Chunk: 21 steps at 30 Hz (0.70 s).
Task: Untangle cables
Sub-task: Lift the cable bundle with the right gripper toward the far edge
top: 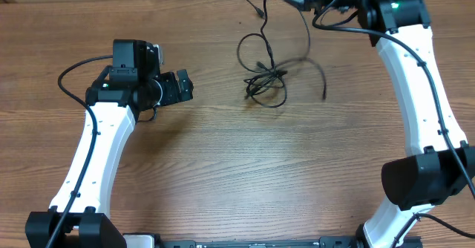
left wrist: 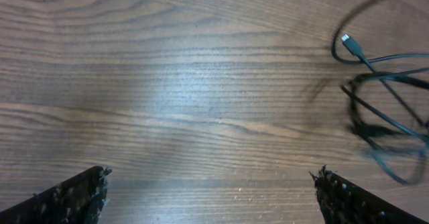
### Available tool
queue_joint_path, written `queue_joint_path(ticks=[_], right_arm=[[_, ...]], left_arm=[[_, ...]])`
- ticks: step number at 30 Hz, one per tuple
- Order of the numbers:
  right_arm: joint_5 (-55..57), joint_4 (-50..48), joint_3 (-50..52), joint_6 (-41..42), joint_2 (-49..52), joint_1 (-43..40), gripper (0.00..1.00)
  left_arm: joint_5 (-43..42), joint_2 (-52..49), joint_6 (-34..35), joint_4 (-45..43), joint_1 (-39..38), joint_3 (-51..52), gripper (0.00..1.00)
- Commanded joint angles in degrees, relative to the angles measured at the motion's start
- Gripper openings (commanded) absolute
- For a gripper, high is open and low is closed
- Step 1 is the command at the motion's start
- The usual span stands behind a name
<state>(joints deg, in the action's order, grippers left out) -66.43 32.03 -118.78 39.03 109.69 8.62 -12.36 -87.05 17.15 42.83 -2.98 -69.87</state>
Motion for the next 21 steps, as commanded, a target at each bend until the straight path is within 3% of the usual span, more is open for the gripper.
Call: queue_joint_path(ticks=[1,8,13,21], right_arm=[[-2.0,-0.4,-5.7,-0.1,-2.0,0.9,0.04],[-1.8,-0.5,-12.4,-0.1,-2.0,1.0,0.04],[-1.8,0.2,-13.1,-0.2,-2.0,1.1,0.04],[-3.2,1.2,-13.1,-0.1,-2.0,2.5,0.04]], left_arm=[[-2.5,-0.3,1.4,-2.0,-0.6,0.1,1.0],[-6.4,-0.3,3.4,-4.6,-1.0,0.1,1.0],[-18.9,-0.3,3.5,-12.1,-1.0,0.1,1.0],[-20.2,-0.5,-3.5,-22.0,-3.4,0.1,1.0]])
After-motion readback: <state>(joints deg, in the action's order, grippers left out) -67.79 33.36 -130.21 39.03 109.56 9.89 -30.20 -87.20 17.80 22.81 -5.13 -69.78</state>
